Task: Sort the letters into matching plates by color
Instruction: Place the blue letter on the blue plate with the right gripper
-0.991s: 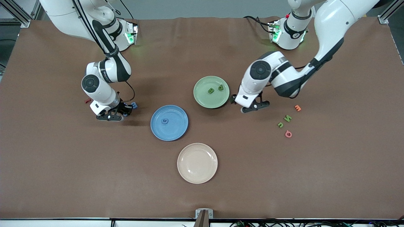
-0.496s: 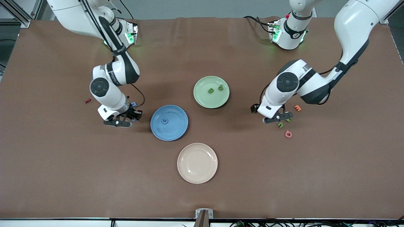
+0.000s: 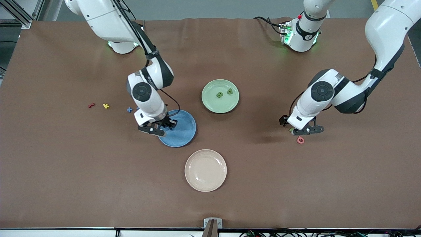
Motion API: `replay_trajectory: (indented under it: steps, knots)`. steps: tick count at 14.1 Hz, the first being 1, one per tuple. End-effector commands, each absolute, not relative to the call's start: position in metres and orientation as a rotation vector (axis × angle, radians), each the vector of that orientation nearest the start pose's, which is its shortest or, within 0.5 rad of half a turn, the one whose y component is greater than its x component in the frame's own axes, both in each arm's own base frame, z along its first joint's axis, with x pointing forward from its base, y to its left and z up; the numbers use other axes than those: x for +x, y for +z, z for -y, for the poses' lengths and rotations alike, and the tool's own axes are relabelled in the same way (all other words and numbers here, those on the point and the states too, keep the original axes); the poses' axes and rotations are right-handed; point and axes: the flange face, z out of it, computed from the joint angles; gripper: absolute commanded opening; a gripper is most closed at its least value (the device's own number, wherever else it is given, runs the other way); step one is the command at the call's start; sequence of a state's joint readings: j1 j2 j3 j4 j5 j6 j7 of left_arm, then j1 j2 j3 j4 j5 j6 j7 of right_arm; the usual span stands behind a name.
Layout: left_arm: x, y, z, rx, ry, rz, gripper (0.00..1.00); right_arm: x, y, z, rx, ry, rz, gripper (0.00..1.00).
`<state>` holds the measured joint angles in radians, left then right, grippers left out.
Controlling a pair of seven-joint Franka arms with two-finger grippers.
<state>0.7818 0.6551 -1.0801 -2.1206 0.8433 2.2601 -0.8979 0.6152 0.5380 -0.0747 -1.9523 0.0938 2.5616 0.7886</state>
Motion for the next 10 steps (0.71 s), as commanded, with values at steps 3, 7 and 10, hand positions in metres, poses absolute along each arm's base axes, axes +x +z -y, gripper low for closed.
replay_trajectory:
  steps: [3, 7, 10]
  knots:
    - [0.546, 0.223, 0.135, -3.144, -0.078, 0.066, 0.95, 0.56, 0.187, -0.371, -2.998, -0.102, -0.601, 0.03]
    - [0.546, 0.21, 0.132, -3.147, -0.091, 0.043, 0.83, 0.561, 0.183, -0.372, -3.001, -0.093, -0.61, 0.95]
    - [0.543, 0.203, 0.133, -3.15, -0.072, 0.044, 0.75, 0.557, 0.19, -0.386, -3.03, -0.06, -0.568, 1.0]
